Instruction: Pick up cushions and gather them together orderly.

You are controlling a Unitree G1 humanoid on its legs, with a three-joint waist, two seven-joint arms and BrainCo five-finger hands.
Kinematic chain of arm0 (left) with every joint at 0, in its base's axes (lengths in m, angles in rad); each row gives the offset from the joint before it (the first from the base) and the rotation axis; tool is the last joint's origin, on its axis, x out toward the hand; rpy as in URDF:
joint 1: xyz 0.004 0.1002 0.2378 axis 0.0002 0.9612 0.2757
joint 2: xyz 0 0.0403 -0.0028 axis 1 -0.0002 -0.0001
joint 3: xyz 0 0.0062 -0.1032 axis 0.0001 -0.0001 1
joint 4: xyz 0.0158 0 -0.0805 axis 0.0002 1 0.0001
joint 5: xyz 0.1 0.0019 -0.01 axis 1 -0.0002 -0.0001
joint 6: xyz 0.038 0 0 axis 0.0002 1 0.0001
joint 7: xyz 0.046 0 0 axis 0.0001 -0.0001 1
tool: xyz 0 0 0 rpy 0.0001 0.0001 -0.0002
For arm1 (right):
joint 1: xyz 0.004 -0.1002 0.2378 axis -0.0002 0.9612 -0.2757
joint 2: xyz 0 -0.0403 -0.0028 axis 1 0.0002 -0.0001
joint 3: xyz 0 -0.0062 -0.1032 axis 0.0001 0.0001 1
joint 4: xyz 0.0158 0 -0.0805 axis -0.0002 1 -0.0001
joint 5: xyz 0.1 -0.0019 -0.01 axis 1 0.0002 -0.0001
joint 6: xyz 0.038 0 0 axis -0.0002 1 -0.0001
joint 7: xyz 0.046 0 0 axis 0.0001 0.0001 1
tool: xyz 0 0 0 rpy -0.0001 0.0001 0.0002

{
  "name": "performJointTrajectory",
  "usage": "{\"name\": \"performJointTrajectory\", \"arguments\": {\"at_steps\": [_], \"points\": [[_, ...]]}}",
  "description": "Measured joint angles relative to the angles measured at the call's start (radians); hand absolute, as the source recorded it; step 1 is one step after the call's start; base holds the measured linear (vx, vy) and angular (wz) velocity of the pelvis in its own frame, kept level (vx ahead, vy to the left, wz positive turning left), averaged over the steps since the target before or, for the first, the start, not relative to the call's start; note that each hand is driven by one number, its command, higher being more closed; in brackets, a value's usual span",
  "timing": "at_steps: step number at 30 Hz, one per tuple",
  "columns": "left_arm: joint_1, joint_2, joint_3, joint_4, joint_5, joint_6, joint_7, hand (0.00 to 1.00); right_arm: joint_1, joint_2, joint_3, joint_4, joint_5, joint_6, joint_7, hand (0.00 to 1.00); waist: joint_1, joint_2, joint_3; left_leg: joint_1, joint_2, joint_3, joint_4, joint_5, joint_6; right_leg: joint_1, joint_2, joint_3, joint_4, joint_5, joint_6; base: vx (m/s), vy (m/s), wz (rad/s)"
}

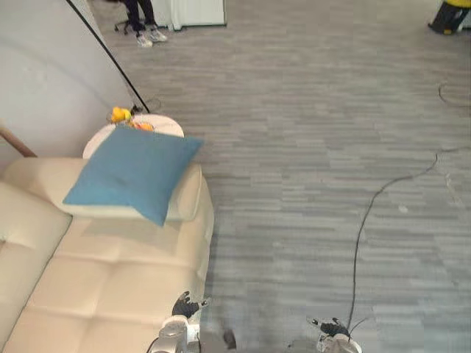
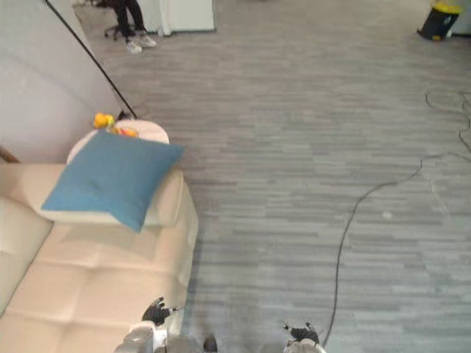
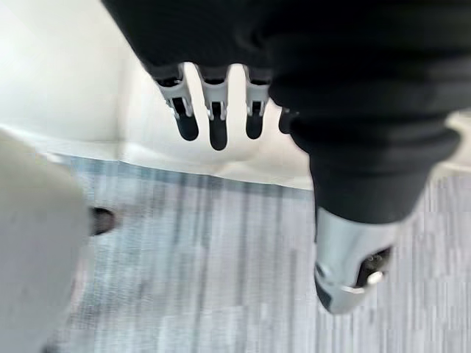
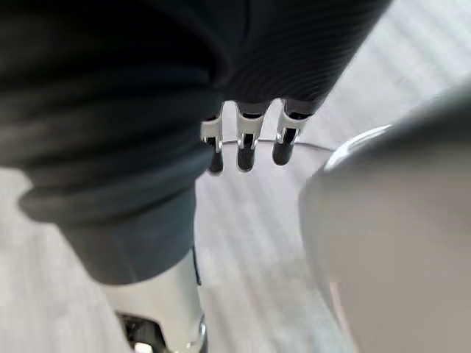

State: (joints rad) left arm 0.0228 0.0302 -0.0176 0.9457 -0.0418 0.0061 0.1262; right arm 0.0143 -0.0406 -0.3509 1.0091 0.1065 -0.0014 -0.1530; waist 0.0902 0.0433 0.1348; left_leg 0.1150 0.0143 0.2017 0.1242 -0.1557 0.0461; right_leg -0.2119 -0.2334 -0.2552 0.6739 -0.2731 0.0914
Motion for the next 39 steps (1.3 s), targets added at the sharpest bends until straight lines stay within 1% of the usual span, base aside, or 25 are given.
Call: {"name": "performJointTrajectory", "arguments": {"at_steps": [2,3,4,5,6,9,11,12,14,15,17,19,20,21,22,24,26,27,29,31,34,36,37,38,39], "points": [[0.0,0.005,-0.003,0.001,0.0,-0.001,0.0,0.0,-0.007,0.002,0.0,0.002,0.0,0.0,0.004,0.0,-0.01,-0.007,0.002,0.017,0.023,-0.028,-0.002,-0.013,-0.022,-0.029,0.045,0.021,-0.245,0.082,-0.015,0.35,-0.15,0.5],[0.006,0.009,-0.002,0.003,0.001,-0.001,0.0,0.0,-0.004,0.004,-0.001,0.011,0.0,0.001,0.004,0.0,-0.019,-0.013,0.001,0.03,0.028,-0.054,-0.002,-0.034,-0.053,-0.05,0.079,0.105,-0.385,0.176,-0.018,0.48,-0.336,0.68],[0.019,0.022,0.002,0.003,0.001,-0.002,-0.001,0.0,0.001,0.009,-0.001,0.013,0.0,0.002,0.004,0.0,-0.034,-0.053,-0.003,0.047,0.014,-0.082,-0.003,-0.055,-0.077,-0.048,0.086,0.185,-0.477,0.274,-0.001,0.47,-0.366,0.76],[0.011,0.026,0.001,0.023,0.002,-0.003,0.0,0.0,0.008,-0.002,-0.003,0.029,0.0,0.001,0.005,0.0,-0.041,-0.043,0.008,0.065,0.017,-0.118,-0.003,-0.08,-0.095,-0.046,0.102,0.205,-0.444,0.314,-0.021,0.46,-0.372,0.41],[0.009,0.016,0.006,0.031,0.002,-0.001,-0.001,0.0,-0.002,-0.013,-0.026,0.042,0.002,0.004,0.003,0.0,-0.031,-0.013,0.003,0.073,0.047,-0.138,0.001,-0.081,-0.095,-0.049,0.133,0.214,-0.412,0.268,-0.036,0.29,-0.23,0.04],[0.025,-0.009,0.052,0.036,0.002,-0.001,0.0,0.0,0.0,-0.017,-0.041,0.043,0.002,0.004,0.004,0.0,-0.034,0.016,-0.01,0.011,0.086,-0.192,0.181,-0.072,-0.108,-0.016,0.143,0.15,-0.379,0.182,-0.054,0.35,-0.276,0.32],[0.022,-0.028,0.089,0.003,0.001,-0.002,0.0,0.0,0.014,-0.017,-0.031,0.035,0.011,0.002,0.001,0.0,-0.036,0.015,0.0,-0.142,0.112,-0.2,0.498,-0.002,-0.185,0.05,0.133,0.088,-0.389,0.147,-0.066,0.26,-0.232,0.85],[0.017,-0.033,0.096,-0.01,0.001,-0.003,0.0,0.0,0.022,-0.018,-0.017,0.031,0.013,0.003,-0.003,0.0,-0.031,0.009,0.01,-0.204,0.132,-0.189,0.62,0.072,-0.19,0.093,0.135,0.068,-0.405,0.132,-0.079,0.25,-0.165,0.82],[0.018,-0.031,0.096,-0.026,0.0,-0.008,-0.001,0.0,0.026,-0.016,0.003,0.029,0.013,0.006,-0.005,0.0,-0.023,0.009,0.012,-0.29,0.167,-0.139,0.75,0.047,-0.147,0.178,0.133,0.023,-0.452,0.117,-0.093,0.25,-0.132,0.68],[0.018,-0.033,0.081,-0.032,0.0,-0.014,-0.003,0.0,0.021,-0.012,0.0,0.027,0.015,0.005,-0.006,0.0,-0.023,0.009,0.011,-0.326,0.172,-0.079,0.709,-0.003,-0.122,0.224,0.132,-0.008,-0.496,0.112,-0.083,0.21,-0.081,0.52],[0.017,-0.033,0.069,-0.036,0.001,-0.02,-0.004,0.0,0.009,-0.005,0.001,0.015,0.018,0.005,-0.006,0.0,-0.018,0.01,0.01,-0.34,0.153,0.003,0.498,-0.02,-0.112,0.26,0.13,-0.035,-0.543,0.119,-0.064,0.24,-0.019,0.36],[0.011,-0.038,0.07,-0.03,0.001,-0.017,-0.005,0.0,0.009,0.002,0.002,-0.014,0.02,0.004,-0.005,0.0,-0.013,0.016,0.008,-0.33,0.1,0.034,0.138,0.069,-0.108,0.283,0.128,-0.054,-0.547,0.108,-0.049,0.33,0.097,0.21],[0.012,-0.042,0.07,-0.029,0.001,-0.016,-0.005,0.0,0.011,0.001,0.002,-0.014,0.02,0.004,-0.005,0.0,-0.01,0.02,0.005,-0.319,0.095,0.038,0.085,0.104,-0.117,0.289,0.132,-0.055,-0.545,0.1,-0.042,0.35,0.144,0.1],[0.005,-0.044,0.075,-0.027,0.001,-0.017,-0.005,0.0,0.023,0.003,0.001,-0.011,0.02,0.006,-0.006,0.0,0.002,0.014,0.004,-0.293,0.079,0.043,0.054,0.18,-0.066,0.316,0.128,-0.043,-0.541,0.083,-0.022,0.45,0.151,0.09],[0.002,-0.031,0.077,-0.027,0.002,-0.016,-0.007,0.0,0.027,0.023,0.003,-0.012,0.019,0.006,-0.005,0.0,0.009,-0.02,-0.004,-0.277,0.051,0.051,0.051,0.155,-0.052,0.338,0.105,-0.037,-0.56,0.083,-0.008,0.39,0.121,0.08],[0.001,-0.021,0.079,-0.029,0.002,-0.016,-0.013,0.0,0.031,0.039,0.004,-0.012,0.019,0.007,-0.005,0.0,0.015,-0.043,-0.011,-0.273,0.031,0.065,0.088,0.108,-0.037,0.351,0.075,-0.023,-0.559,0.085,0.006,0.37,0.111,-0.1],[0.001,-0.025,0.077,-0.025,0.001,-0.015,-0.017,0.0,0.026,0.038,0.022,-0.012,0.015,0.007,-0.002,0.0,0.019,-0.039,-0.013,-0.244,0.02,0.078,0.098,0.061,-0.03,0.349,0.054,0.007,-0.494,0.079,0.018,0.29,0.127,-0.2],[0.002,-0.029,0.072,-0.01,0.001,-0.013,-0.02,0.0,0.034,0.035,0.027,-0.013,0.011,0.006,0.005,0.0,0.02,-0.025,-0.02,-0.189,0.009,0.079,0.095,0.022,-0.027,0.285,0.019,0.034,-0.269,0.066,0.039,0.23,0.132,-0.09],[0.003,-0.028,0.062,-0.003,0.001,-0.009,-0.021,0.0,0.035,0.036,0.043,-0.032,0.01,0.004,0.014,0.0,0.015,-0.027,-0.023,-0.135,-0.01,0.06,0.094,-0.01,-0.021,0.163,-0.028,0.07,0.038,0.093,0.072,0.34,0.144,0.25],[0.007,-0.013,0.037,0.0,0.0,-0.003,-0.021,0.0,0.037,0.038,0.042,-0.045,0.01,0.003,0.016,0.0,0.009,-0.027,-0.02,-0.081,-0.013,0.043,0.083,-0.024,-0.021,0.115,-0.034,0.086,0.152,0.067,0.076,0.4,0.067,0.5],[0.011,-0.007,0.04,-0.001,-0.001,0.0,-0.019,0.0,0.034,0.039,0.041,-0.042,0.01,0.002,0.017,0.0,0.004,-0.028,-0.023,-0.015,0.006,-0.008,0.034,-0.024,-0.021,0.063,-0.001,0.055,0.033,0.018,0.039,0.3,-0.068,0.53],[0.01,-0.014,0.044,0.0,-0.001,0.001,-0.017,0.0,0.028,0.037,0.04,-0.04,0.01,-0.001,0.019,0.0,-0.003,-0.018,-0.018,-0.01,0.036,-0.072,0.031,-0.032,-0.035,0.032,0.088,0.158,-0.152,0.024,0.023,0.28,-0.225,0.79],[0.008,-0.025,0.075,0.0,0.0,0.001,-0.017,0.0,0.026,0.039,0.041,-0.037,0.011,-0.002,0.021,0.0,-0.008,-0.021,-0.018,-0.011,0.05,-0.127,0.036,-0.047,-0.06,0.023,0.163,0.315,-0.279,0.059,0.014,0.23,-0.284,0.96],[0.009,-0.026,0.081,0.0,0.0,0.0,-0.017,0.0,0.027,0.04,0.041,-0.033,0.011,-0.002,0.022,0.0,-0.009,-0.03,-0.021,-0.014,0.047,-0.156,0.041,-0.056,-0.075,0.033,0.189,0.4,-0.338,0.091,0.019,0.28,-0.404,1.37],[0.007,-0.024,0.093,0.009,0.002,0.0,-0.02,0.0,0.039,0.042,0.04,-0.028,0.013,-0.002,0.025,0.0,-0.015,-0.052,-0.021,-0.025,0.033,-0.217,0.074,-0.084,-0.108,0.051,0.197,0.452,-0.363,0.155,-0.006,0.23,-0.354,1.17]]}}
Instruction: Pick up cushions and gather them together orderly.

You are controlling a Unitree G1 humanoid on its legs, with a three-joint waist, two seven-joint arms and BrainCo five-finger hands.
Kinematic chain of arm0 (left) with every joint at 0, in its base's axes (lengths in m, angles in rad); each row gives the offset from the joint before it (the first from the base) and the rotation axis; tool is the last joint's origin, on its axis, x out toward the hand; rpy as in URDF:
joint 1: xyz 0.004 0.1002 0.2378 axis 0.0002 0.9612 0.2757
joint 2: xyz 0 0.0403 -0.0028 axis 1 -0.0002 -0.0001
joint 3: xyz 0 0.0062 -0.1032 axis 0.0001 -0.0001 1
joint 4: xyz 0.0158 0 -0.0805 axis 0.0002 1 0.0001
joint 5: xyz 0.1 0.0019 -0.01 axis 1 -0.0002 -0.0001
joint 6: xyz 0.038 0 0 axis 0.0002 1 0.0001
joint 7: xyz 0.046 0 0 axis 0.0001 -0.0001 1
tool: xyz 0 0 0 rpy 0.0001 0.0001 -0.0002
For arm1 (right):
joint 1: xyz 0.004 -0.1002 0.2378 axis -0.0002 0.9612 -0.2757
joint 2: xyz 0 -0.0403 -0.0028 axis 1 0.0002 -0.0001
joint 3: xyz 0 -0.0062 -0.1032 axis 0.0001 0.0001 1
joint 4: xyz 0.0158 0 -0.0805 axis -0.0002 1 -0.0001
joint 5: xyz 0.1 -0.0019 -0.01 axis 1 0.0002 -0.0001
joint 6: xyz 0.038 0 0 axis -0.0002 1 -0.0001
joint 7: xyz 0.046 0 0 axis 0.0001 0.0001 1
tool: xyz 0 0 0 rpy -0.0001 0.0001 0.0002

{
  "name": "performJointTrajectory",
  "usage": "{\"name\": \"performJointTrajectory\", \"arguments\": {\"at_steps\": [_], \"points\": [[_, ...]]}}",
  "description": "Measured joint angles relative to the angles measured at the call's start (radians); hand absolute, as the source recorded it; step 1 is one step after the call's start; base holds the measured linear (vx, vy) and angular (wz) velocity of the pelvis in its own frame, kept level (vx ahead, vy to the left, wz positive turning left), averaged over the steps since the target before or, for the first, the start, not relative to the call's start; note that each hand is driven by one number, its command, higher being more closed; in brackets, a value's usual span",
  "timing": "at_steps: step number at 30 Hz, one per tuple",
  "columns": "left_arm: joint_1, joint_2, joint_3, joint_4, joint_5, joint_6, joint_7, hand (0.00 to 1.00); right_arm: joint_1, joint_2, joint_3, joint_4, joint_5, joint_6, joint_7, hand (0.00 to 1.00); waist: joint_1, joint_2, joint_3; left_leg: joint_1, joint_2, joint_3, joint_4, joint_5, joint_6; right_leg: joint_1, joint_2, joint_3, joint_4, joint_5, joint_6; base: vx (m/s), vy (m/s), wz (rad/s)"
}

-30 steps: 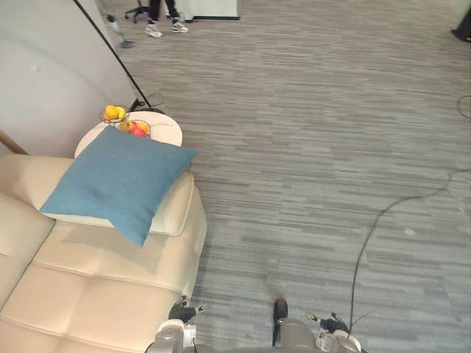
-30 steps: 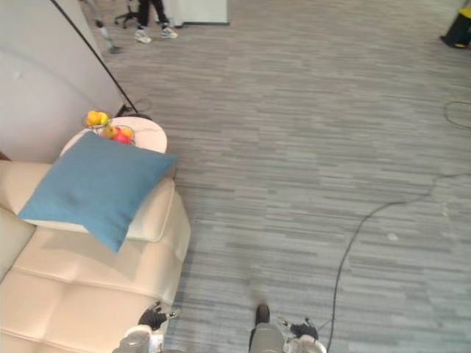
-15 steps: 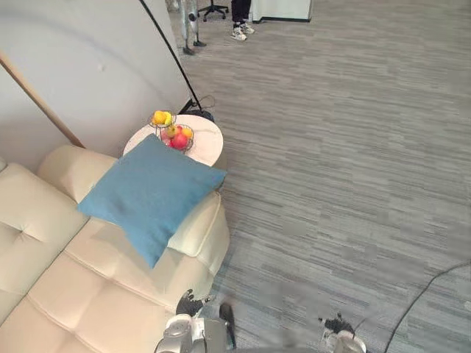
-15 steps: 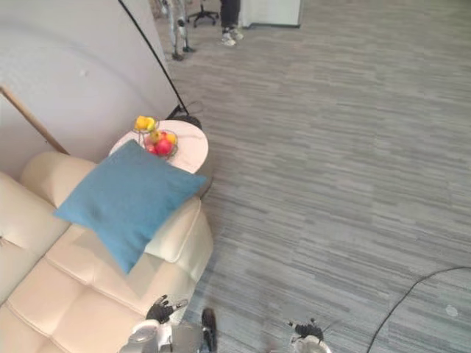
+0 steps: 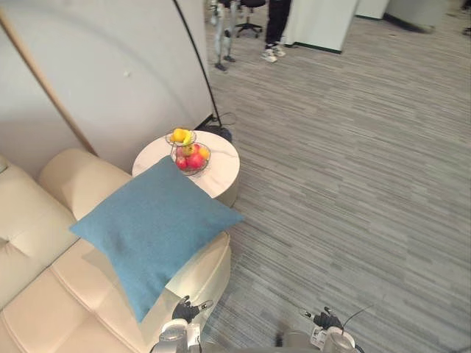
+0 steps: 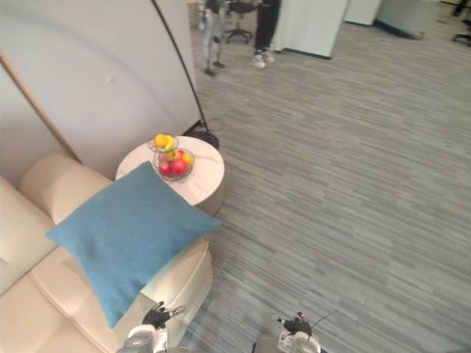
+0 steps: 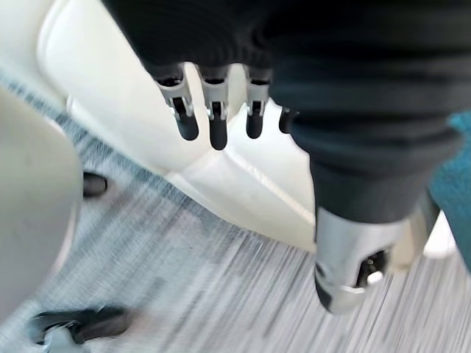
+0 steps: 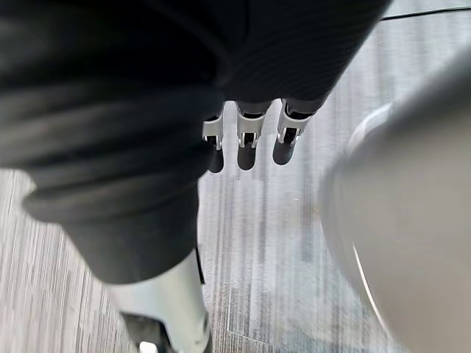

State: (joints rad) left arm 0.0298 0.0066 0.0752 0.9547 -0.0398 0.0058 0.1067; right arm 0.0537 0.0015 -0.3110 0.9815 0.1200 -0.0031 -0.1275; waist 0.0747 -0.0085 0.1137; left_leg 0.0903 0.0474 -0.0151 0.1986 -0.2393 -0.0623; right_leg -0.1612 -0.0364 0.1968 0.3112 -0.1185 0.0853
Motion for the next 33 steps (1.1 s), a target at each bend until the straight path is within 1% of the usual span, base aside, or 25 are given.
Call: {"name": "performJointTrajectory", "arguments": {"at_steps": [2,3,4,5,6,8,10,11,12,13,14,15,19,20,22,23,24,26,27,28,29,30,31,32,33], "points": [[-0.004,-0.031,0.022,0.002,0.0,0.0,-0.003,0.0,0.003,-0.026,-0.013,0.016,0.0,-0.001,-0.001,0.0,0.003,0.038,-0.012,-0.017,0.028,-0.054,0.023,-0.005,-0.006,0.008,0.005,-0.079,0.025,-0.027,-0.021,0.21,-0.287,0.98],[0.007,-0.051,0.022,0.002,0.0,0.001,-0.003,0.0,-0.002,-0.036,-0.019,0.015,-0.001,0.0,-0.001,0.0,0.002,0.061,-0.023,-0.021,0.04,-0.072,0.026,0.002,-0.018,0.011,0.004,-0.123,0.042,-0.052,-0.037,0.18,-0.223,1.02],[0.01,-0.058,0.015,0.001,0.0,0.001,-0.005,0.0,-0.002,-0.044,-0.018,0.017,-0.001,0.001,-0.001,0.0,0.002,0.073,-0.02,-0.027,0.052,-0.081,0.024,0.018,-0.043,0.026,0.001,-0.169,0.054,-0.066,-0.052,0.18,-0.267,0.98],[0.01,-0.058,0.016,0.001,0.0,0.0,-0.005,0.0,-0.001,-0.044,-0.018,0.017,0.0,0.001,-0.001,0.0,0.001,0.076,-0.02,-0.034,0.057,-0.081,0.025,0.025,-0.052,0.029,0.002,-0.184,0.055,-0.067,-0.055,0.17,-0.292,1.09],[0.008,-0.059,0.019,-0.002,0.0,0.001,-0.002,0.0,-0.006,-0.039,-0.018,0.015,0.001,0.001,-0.003,0.0,-0.001,0.072,-0.021,-0.06,0.067,-0.076,0.028,0.051,-0.056,0.045,-0.007,-0.247,0.047,-0.074,-0.066,0.1,-0.266,1.29],[-0.001,-0.058,0.009,-0.003,-0.001,0.001,-0.004,0.0,-0.01,-0.03,-0.019,0.015,0.002,0.001,-0.007,0.0,-0.007,0.054,-0.016,-0.082,0.075,-0.06,0.023,0.091,-0.048,0.069,-0.034,-0.332,0.029,-0.078,-0.074,0.05,-0.182,1.46],[-0.011,-0.056,-0.028,-0.003,0.0,0.002,-0.004,0.0,0.0,-0.023,-0.022,0.015,0.011,0.0,-0.014,0.0,-0.021,0.043,-0.009,-0.106,0.102,0.162,0.017,0.112,-0.009,0.116,-0.072,-0.473,-0.005,-0.079,-0.077,-0.02,-0.109,1.61],[-0.013,-0.056,-0.033,-0.003,-0.001,0.003,-0.004,0.0,0.004,-0.023,-0.022,0.013,0.012,0.0,-0.014,0.0,-0.022,0.043,-0.009,-0.107,0.106,0.213,0.016,0.115,-0.002,0.124,-0.081,-0.498,-0.008,-0.08,-0.079,-0.08,-0.02,1.58],[-0.017,-0.055,-0.054,-0.004,-0.001,0.002,-0.004,0.0,0.011,-0.024,-0.022,0.012,0.022,0.0,-0.014,0.0,-0.022,0.042,-0.009,-0.109,0.112,0.351,0.008,0.119,0.011,0.136,-0.102,-0.553,-0.015,-0.081,-0.078,-0.07,0.063,1.34],[-0.015,-0.054,-0.057,-0.004,-0.001,0.002,-0.004,0.0,0.009,-0.021,-0.022,0.013,0.039,0.0,-0.014,0.0,-0.015,0.038,-0.008,-0.109,0.108,0.414,-0.007,0.125,0.009,0.146,-0.121,-0.583,-0.022,-0.088,-0.066,-0.06,0.075,1.24],[-0.014,-0.053,-0.059,-0.009,0.0,0.002,-0.004,0.0,0.007,-0.02,-0.024,0.013,0.04,0.0,-0.014,0.0,-0.013,0.036,-0.01,-0.115,0.101,0.422,-0.016,0.135,0.007,0.146,-0.128,-0.591,-0.022,-0.091,-0.06,-0.06,0.132,0.74],[-0.011,-0.043,-0.073,-0.01,-0.001,0.001,-0.003,0.0,0.003,-0.018,-0.025,0.013,0.039,-0.001,-0.011,0.0,-0.012,0.034,-0.015,-0.119,0.076,0.413,-0.047,0.145,0.019,0.15,-0.144,-0.602,-0.031,-0.088,-0.045,-0.06,0.112,0.39],[0.002,-0.01,-0.109,0.002,-0.001,0.001,-0.006,0.0,0.01,-0.007,-0.03,0.014,0.039,-0.001,-0.009,0.0,-0.016,0.019,-0.03,-0.072,0.012,0.379,-0.19,0.213,0.03,0.167,-0.152,-0.602,-0.103,-0.052,-0.02,0.04,0.142,0.23],[0.002,0.009,-0.112,0.008,-0.001,0.001,-0.007,0.0,0.008,-0.003,-0.033,0.015,0.039,0.002,-0.009,0.0,-0.014,0.009,-0.035,-0.057,-0.008,0.37,-0.233,0.232,0.036,0.17,-0.159,-0.603,-0.106,-0.038,-0.006,0.06,0.094,0.18],[0.0,0.019,-0.111,0.02,-0.001,0.001,-0.009,0.0,0.008,-0.001,-0.034,0.016,0.037,0.003,-0.009,0.0,-0.02,0.001,-0.03,-0.036,-0.028,0.357,-0.259,0.237,0.043,0.177,-0.18,-0.605,-0.081,-0.039,-0.002,0.08,0.104,0.22],[-0.002,0.019,-0.111,0.023,-0.001,0.001,-0.01,0.0,0.01,-0.002,-0.034,0.016,0.037,0.004,-0.009,0.0,-0.02,-0.001,-0.026,-0.024,-0.036,0.356,-0.269,0.232,0.05,0.176,-0.194,-0.598,-0.04,-0.041,0.002,0.07,0.156,0.24],[-0.005,0.02,-0.112,0.03,-0.001,0.0,-0.011,0.0,0.008,-0.004,-0.025,0.015,0.036,0.005,-0.008,0.0,-0.02,0.001,-0.018,-0.001,-0.042,0.348,-0.26,0.206,0.053,0.128,-0.231,-0.551,0.125,-0.039,0.008,0.05,0.134,0.18],[-0.005,0.025,-0.112,0.03,-0.002,0.0,-0.011,0.0,0.009,-0.007,-0.019,0.014,0.036,0.003,-0.008,0.0,-0.02,-0.006,-0.016,0.008,-0.045,0.327,-0.235,0.192,0.062,0.077,-0.251,-0.497,0.269,-0.014,-0.002,0.09,0.105,0.36],[-0.006,0.029,-0.112,0.029,-0.002,0.0,-0.011,0.0,0.01,-0.007,-0.018,0.014,0.036,0.001,-0.008,0.0,-0.025,-0.007,-0.013,0.02,-0.041,0.297,-0.208,0.173,0.067,0.029,-0.238,-0.416,0.362,-0.019,-0.004,0.19,0.022,0.76],[-0.009,0.035,-0.105,0.028,-0.001,0.0,-0.009,0.0,0.01,-0.005,-0.012,0.014,0.035,0.001,-0.007,0.0,-0.027,-0.011,-0.014,0.015,-0.029,0.265,-0.189,0.154,0.075,0.014,-0.198,-0.348,0.362,-0.076,0.009,0.19,-0.015,0.71],[-0.01,0.035,-0.103,0.028,-0.001,0.0,-0.009,0.0,0.01,-0.006,-0.008,0.014,0.035,0.0,-0.007,0.0,-0.027,-0.01,-0.014,0.016,-0.026,0.256,-0.187,0.151,0.074,0.011,-0.186,-0.336,0.351,-0.091,0.009,0.17,-0.048,0.64],[-0.01,0.034,-0.094,0.029,-0.001,0.0,-0.008,0.0,0.01,-0.009,-0.007,0.014,0.035,0.0,-0.006,0.0,-0.027,-0.005,-0.011,0.019,-0.014,0.239,-0.18,0.146,0.067,0.003,-0.15,-0.31,0.296,-0.12,0.006,0.15,-0.055,0.46],[-0.008,0.037,-0.091,0.033,-0.001,0.0,-0.005,0.0,0.01,-0.011,-0.007,0.016,0.035,0.0,-0.004,0.0,-0.027,0.0,-0.013,0.019,-0.003,0.223,-0.175,0.145,0.051,-0.005,-0.113,-0.275,0.209,-0.122,0.006,0.16,-0.069,0.46],[-0.007,0.038,-0.089,0.035,-0.001,0.0,-0.004,0.0,0.01,-0.01,-0.007,0.016,0.035,0.0,-0.004,0.0,-0.027,-0.003,-0.015,0.017,-0.002,0.219,-0.173,0.147,0.046,-0.003,-0.1,-0.258,0.161,-0.112,-0.005,0.15,-0.09,0.37],[-0.01,0.045,-0.078,0.036,-0.001,-0.001,-0.003,0.0,0.015,-0.001,-0.008,0.02,0.035,0.0,-0.004,0.0,-0.029,-0.022,-0.014,0.017,-0.015,0.211,-0.155,0.134,0.027,0.009,-0.1,-0.239,0.062,-0.042,-0.028,0.16,-0.133,0.31]]}}
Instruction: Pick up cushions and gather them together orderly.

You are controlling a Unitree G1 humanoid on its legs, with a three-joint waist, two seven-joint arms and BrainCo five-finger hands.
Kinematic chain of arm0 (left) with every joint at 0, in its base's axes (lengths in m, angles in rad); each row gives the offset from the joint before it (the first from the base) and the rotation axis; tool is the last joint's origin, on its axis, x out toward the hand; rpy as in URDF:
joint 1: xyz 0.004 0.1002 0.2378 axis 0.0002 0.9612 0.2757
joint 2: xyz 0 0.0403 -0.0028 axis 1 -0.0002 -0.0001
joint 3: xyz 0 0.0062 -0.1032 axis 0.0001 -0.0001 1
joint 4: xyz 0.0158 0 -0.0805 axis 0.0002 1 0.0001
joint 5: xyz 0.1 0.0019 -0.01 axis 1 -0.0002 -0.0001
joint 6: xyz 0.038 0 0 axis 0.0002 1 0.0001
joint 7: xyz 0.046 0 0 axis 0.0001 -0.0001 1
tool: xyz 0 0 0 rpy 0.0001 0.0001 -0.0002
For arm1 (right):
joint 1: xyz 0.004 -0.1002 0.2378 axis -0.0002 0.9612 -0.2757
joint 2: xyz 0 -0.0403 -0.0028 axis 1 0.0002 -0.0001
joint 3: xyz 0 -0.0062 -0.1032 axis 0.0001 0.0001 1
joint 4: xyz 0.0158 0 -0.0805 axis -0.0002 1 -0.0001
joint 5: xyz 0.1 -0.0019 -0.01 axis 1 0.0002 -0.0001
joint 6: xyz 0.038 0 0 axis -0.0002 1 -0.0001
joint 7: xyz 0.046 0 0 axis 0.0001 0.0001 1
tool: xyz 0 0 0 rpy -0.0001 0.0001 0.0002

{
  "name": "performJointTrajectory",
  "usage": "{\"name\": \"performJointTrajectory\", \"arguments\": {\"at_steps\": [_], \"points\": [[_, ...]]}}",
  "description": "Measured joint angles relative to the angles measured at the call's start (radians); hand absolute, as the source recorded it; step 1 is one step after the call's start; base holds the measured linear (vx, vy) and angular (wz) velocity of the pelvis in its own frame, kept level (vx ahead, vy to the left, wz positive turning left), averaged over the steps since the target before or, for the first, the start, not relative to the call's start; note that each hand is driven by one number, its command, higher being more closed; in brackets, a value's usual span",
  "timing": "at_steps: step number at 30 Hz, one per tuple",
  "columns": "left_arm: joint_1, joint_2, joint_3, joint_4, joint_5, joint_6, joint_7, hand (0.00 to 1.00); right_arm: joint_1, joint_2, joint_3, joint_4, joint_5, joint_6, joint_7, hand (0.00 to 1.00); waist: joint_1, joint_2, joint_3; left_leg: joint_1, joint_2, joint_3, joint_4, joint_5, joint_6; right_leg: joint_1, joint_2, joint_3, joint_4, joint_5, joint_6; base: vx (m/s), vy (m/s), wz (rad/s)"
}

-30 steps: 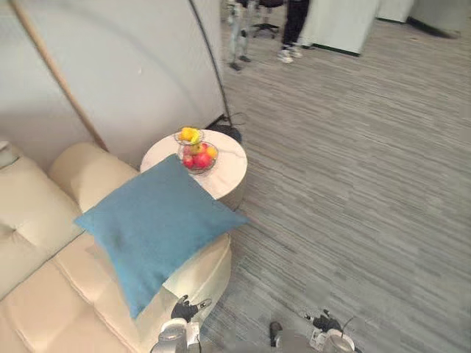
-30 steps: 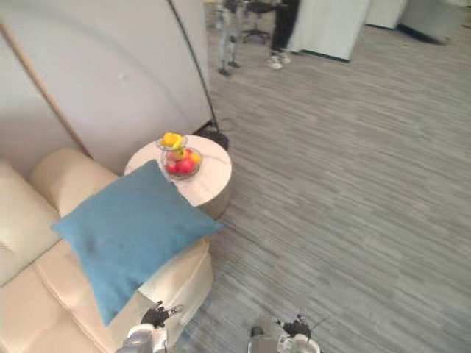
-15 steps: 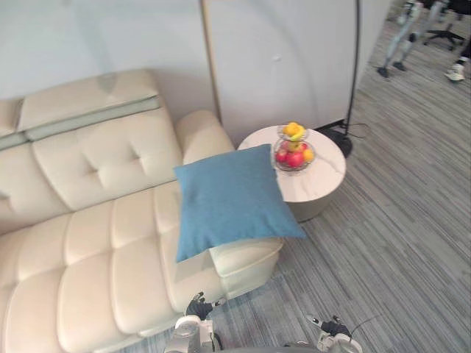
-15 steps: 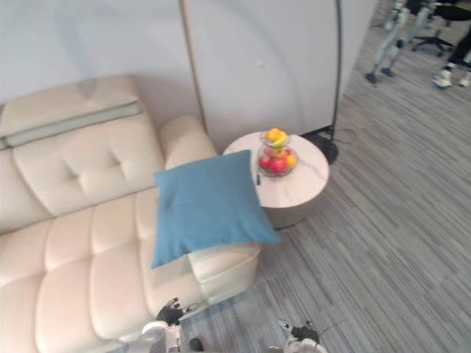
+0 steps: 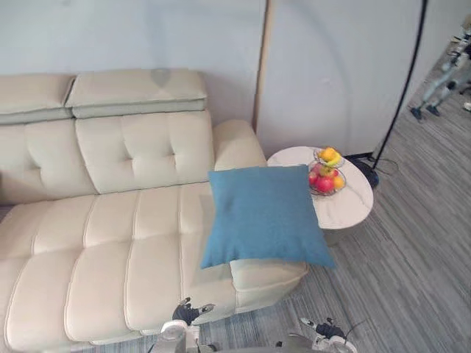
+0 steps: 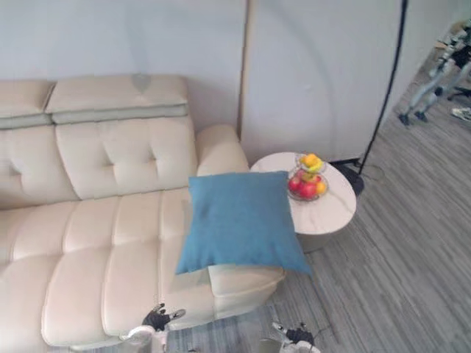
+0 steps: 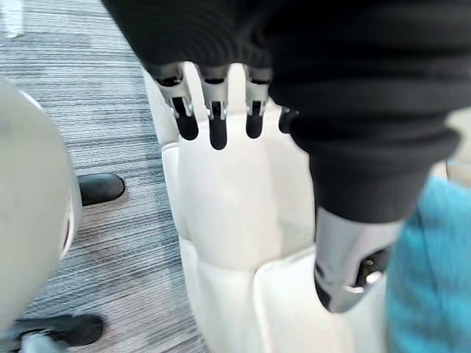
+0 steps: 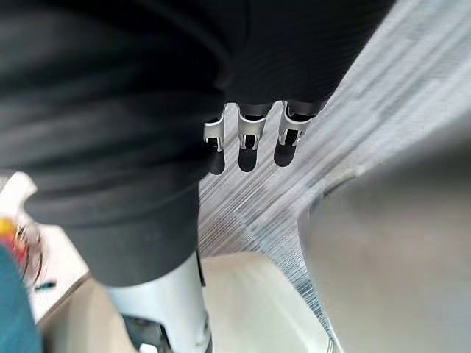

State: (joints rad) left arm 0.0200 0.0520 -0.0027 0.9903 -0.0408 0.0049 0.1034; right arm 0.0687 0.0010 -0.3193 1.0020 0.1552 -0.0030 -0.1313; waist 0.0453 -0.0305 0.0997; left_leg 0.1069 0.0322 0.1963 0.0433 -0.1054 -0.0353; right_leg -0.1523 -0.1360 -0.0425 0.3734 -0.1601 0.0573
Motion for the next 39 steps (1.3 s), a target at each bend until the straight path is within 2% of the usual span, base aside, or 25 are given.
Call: {"name": "performJointTrajectory", "arguments": {"at_steps": [1,2,4,6,10,12,15,18,23,28,32,37,39], "points": [[-0.001,0.001,0.023,0.007,0.0,0.001,0.002,0.0,0.006,0.005,-0.002,0.005,0.0,0.001,0.004,0.0,-0.001,-0.025,-0.012,0.003,-0.012,-0.007,0.008,-0.014,-0.015,0.014,-0.013,0.0,-0.039,0.015,0.013,0.19,-0.191,0.18],[-0.001,-0.006,0.027,0.012,0.0,0.001,0.004,0.0,0.007,-0.001,-0.002,0.006,0.0,0.002,0.005,0.0,0.0,-0.012,-0.015,0.01,-0.002,-0.006,0.009,-0.016,-0.018,0.019,-0.004,-0.004,-0.043,0.017,0.01,0.2,-0.175,-0.02],[0.014,-0.039,0.04,0.023,0.0,0.001,0.003,0.0,0.007,-0.023,-0.015,0.005,-0.002,0.001,0.005,0.0,0.003,0.05,-0.041,0.017,0.046,0.009,0.003,-0.028,-0.038,0.041,0.046,-0.008,-0.094,0.024,-0.003,0.24,-0.162,-0.17],[0.014,-0.062,0.051,0.031,0.0,0.001,0.002,0.0,0.005,-0.032,-0.033,0.008,-0.001,0.001,0.006,0.0,0.002,0.073,-0.041,0.032,0.063,0.003,-0.012,-0.023,-0.046,0.062,0.067,-0.017,-0.118,0.026,-0.007,0.18,-0.131,-0.03],[0.008,-0.063,0.052,0.041,-0.001,0.001,0.001,0.0,0.008,-0.042,-0.057,0.041,-0.002,0.003,0.006,0.0,-0.006,0.058,-0.05,0.032,0.078,-0.02,-0.03,-0.015,-0.06,0.089,0.086,-0.051,-0.158,0.029,-0.012,0.1,-0.079,0.21],[0.002,-0.044,0.053,0.041,-0.002,0.001,0.003,0.0,0.01,-0.047,-0.086,0.042,-0.004,0.004,0.004,0.0,-0.007,0.046,-0.042,0.034,0.078,-0.029,-0.038,-0.013,-0.062,0.106,0.087,-0.059,-0.187,0.037,-0.022,0.04,-0.01,0.13],[0.01,0.012,0.063,0.04,-0.003,0.002,0.018,0.0,0.011,-0.073,-0.136,0.041,-0.008,0.006,0.0,0.0,-0.008,0.033,-0.042,0.031,0.071,-0.045,-0.042,-0.013,-0.062,0.12,0.086,-0.063,-0.218,0.051,-0.016,0.01,0.025,0.1],[0.009,0.08,0.113,0.017,-0.004,0.001,0.03,0.0,-0.001,-0.153,-0.2,0.035,-0.035,0.006,-0.004,0.0,-0.009,0.034,-0.044,0.013,0.057,-0.047,-0.043,-0.011,-0.058,0.121,0.076,-0.061,-0.259,0.078,-0.009,-0.01,0.048,0.0],[0.01,0.16,0.188,-0.033,-0.008,-0.001,0.03,0.0,-0.016,-0.281,-0.23,-0.021,-0.078,0.006,-0.004,0.0,-0.015,0.045,-0.045,0.0,0.048,-0.051,-0.043,-0.006,-0.051,0.127,0.072,-0.061,-0.302,0.108,-0.006,-0.01,0.016,-0.01],[0.015,0.196,0.223,-0.134,-0.065,-0.013,0.031,0.0,-0.062,-0.37,-0.202,-0.205,-0.112,-0.005,0.004,0.0,-0.03,0.052,-0.045,-0.003,0.045,-0.048,-0.068,0.007,-0.046,0.129,0.075,-0.054,-0.344,0.139,-0.008,-0.02,0.007,-0.03],[0.018,0.19,0.222,-0.237,-0.118,-0.022,0.049,0.0,-0.089,-0.37,-0.135,-0.295,-0.101,-0.009,0.012,0.0,-0.036,0.053,-0.045,-0.003,0.045,-0.046,-0.074,0.01,-0.046,0.135,0.078,-0.053,-0.368,0.152,-0.008,0.0,0.002,-0.04],[-0.015,0.168,0.205,-0.328,-0.158,-0.037,0.075,0.0,-0.14,-0.352,-0.046,-0.367,-0.013,-0.021,0.015,0.0,-0.04,0.059,-0.041,-0.014,0.043,-0.052,-0.073,0.01,-0.046,0.134,0.076,-0.06,-0.386,0.162,-0.007,0.01,0.003,0.03],[-0.033,0.148,0.157,-0.365,-0.16,-0.04,0.091,0.0,-0.181,-0.333,-0.005,-0.372,0.022,-0.022,0.021,0.0,-0.04,0.061,-0.04,-0.027,0.042,-0.058,-0.072,0.011,-0.045,0.136,0.076,-0.064,-0.409,0.175,-0.007,0.02,0.002,0.06]]}}
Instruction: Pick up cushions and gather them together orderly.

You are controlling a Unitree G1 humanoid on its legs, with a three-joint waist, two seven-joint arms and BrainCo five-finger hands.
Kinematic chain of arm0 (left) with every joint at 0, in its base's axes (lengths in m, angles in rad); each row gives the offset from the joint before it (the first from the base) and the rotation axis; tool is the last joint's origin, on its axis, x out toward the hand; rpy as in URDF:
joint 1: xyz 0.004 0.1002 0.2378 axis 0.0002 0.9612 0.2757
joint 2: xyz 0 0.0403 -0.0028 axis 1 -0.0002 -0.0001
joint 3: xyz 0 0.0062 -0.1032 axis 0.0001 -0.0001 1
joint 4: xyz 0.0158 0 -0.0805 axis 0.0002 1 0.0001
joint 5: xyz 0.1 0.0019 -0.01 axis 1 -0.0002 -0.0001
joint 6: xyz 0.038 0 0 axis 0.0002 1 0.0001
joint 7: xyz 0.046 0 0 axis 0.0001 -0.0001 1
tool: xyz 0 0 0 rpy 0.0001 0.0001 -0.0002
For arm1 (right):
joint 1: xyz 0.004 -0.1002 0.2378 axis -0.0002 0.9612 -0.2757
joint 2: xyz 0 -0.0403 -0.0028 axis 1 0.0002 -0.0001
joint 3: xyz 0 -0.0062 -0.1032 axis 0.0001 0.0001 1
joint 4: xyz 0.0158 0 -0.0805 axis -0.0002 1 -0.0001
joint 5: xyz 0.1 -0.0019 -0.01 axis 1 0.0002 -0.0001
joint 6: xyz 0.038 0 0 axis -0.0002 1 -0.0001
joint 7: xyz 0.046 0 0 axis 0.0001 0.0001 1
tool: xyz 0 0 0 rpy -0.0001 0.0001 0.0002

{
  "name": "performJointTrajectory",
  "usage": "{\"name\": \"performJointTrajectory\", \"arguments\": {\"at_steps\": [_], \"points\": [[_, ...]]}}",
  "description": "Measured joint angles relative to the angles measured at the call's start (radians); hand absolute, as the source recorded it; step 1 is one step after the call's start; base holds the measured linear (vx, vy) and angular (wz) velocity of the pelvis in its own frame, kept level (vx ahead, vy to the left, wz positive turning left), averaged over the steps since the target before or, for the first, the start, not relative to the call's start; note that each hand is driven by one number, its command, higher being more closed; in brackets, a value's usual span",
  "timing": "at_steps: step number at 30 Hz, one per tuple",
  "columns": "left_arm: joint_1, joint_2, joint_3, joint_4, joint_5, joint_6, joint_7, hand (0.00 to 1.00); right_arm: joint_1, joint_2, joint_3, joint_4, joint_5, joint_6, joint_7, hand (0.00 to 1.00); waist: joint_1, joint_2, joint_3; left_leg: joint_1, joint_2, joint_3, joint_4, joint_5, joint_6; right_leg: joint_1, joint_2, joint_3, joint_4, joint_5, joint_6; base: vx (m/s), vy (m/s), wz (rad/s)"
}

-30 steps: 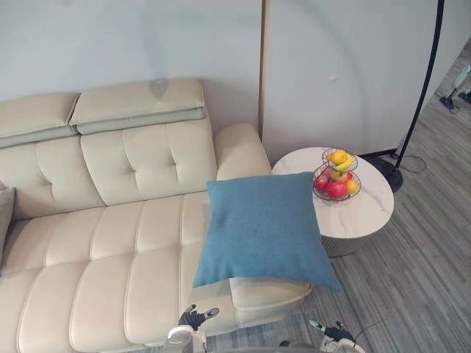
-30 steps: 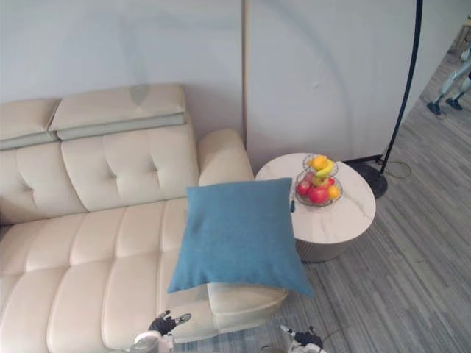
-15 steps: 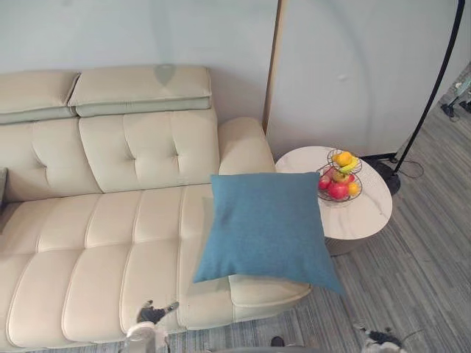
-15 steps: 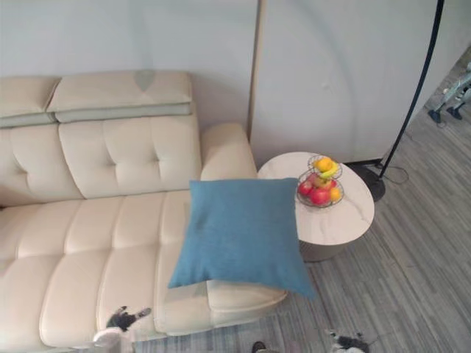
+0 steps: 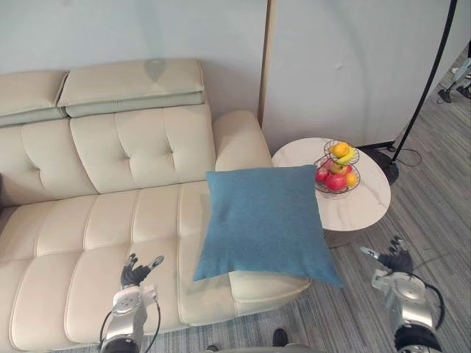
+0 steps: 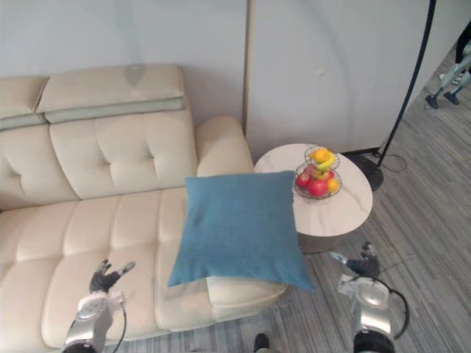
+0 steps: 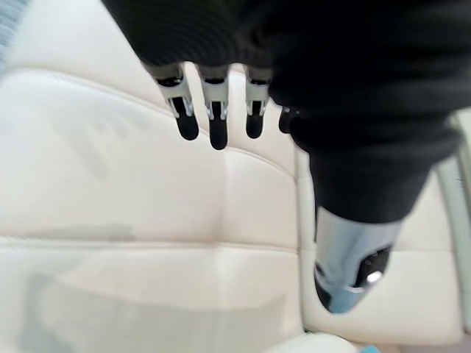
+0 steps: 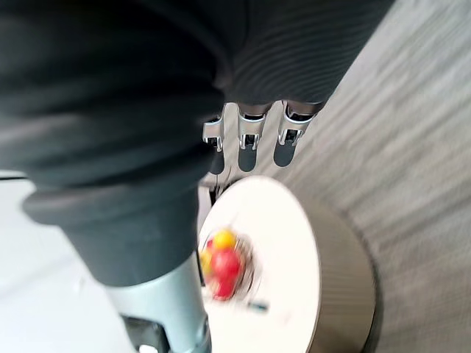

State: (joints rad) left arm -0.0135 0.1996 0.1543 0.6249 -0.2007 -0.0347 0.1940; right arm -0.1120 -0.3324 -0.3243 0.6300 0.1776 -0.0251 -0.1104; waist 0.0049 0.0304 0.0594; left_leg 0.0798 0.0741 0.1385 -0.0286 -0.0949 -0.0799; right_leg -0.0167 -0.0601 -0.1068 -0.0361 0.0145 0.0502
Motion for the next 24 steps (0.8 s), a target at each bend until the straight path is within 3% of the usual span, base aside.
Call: {"name": "performJointTrajectory", "arguments": {"at_steps": [8,10,15,19,20,21,22,24], "points": [[-0.07,-0.043,-0.135,-0.018,-0.002,0.001,0.004,0.0,-0.072,0.05,0.114,-0.029,0.022,-0.003,0.01,0.0,-0.005,0.016,0.035,-0.052,-0.002,-0.017,0.014,0.009,0.008,-0.034,-0.005,-0.021,-0.007,0.02,-0.004,-0.01,-0.002,0.06],[-0.131,-0.06,-0.178,-0.022,-0.034,0.001,0.023,0.0,-0.127,0.059,0.158,-0.029,0.029,-0.003,0.005,0.0,-0.006,0.017,0.089,-0.103,-0.015,-0.022,0.015,0.033,0.014,-0.08,-0.017,-0.024,-0.005,0.037,-0.004,-0.09,0.001,0.08],[-0.219,-0.098,-0.286,-0.02,-0.039,0.003,0.038,0.0,-0.223,0.087,0.202,-0.027,0.061,-0.003,-0.029,0.0,-0.002,0.016,0.15,-0.196,-0.029,-0.036,0.018,0.073,0.022,-0.185,-0.037,-0.023,0.036,0.055,-0.002,-0.13,0.01,0.11],[-0.298,-0.136,-0.347,-0.002,-0.039,0.005,0.05,0.0,-0.253,0.097,0.222,-0.058,0.064,-0.005,-0.063,0.0,0.004,0.013,0.166,-0.291,-0.032,-0.036,0.061,0.083,0.026,-0.293,-0.056,-0.023,0.115,0.045,-0.005,-0.14,-0.005,0.06],[-0.316,-0.147,-0.355,-0.002,-0.039,0.006,0.06,0.0,-0.252,0.099,0.224,-0.08,0.065,-0.006,-0.071,1.0,0.004,0.013,0.168,-0.315,-0.034,-0.034,0.072,0.084,0.026,-0.322,-0.062,-0.022,0.137,0.039,-0.004,-0.13,-0.02,0.08],[-0.33,-0.151,-0.373,-0.001,-0.039,0.008,0.066,0.0,-0.246,0.111,0.227,-0.106,0.068,-0.005,-0.08,1.0,0.005,0.014,0.172,-0.326,-0.035,-0.034,0.078,0.087,0.026,-0.338,-0.065,-0.021,0.159,0.031,-0.007,-0.13,-0.02,0.06],[-0.335,-0.151,-0.375,-0.001,-0.039,0.01,0.068,1.0,-0.245,0.115,0.228,-0.113,0.069,-0.006,-0.084,1.0,0.005,0.014,0.177,-0.325,-0.034,-0.034,0.078,0.088,0.026,-0.339,-0.067,-0.021,0.167,0.027,-0.006,-0.14,-0.044,0.07],[-0.357,-0.151,-0.391,-0.001,-0.039,0.015,0.075,1.0,-0.232,0.136,0.231,-0.153,0.083,-0.005,-0.102,1.0,0.007,0.012,0.186,-0.329,-0.028,-0.028,0.076,0.084,0.022,-0.356,-0.068,-0.024,0.197,0.016,-0.012,-0.11,-0.05,0.05]]}}
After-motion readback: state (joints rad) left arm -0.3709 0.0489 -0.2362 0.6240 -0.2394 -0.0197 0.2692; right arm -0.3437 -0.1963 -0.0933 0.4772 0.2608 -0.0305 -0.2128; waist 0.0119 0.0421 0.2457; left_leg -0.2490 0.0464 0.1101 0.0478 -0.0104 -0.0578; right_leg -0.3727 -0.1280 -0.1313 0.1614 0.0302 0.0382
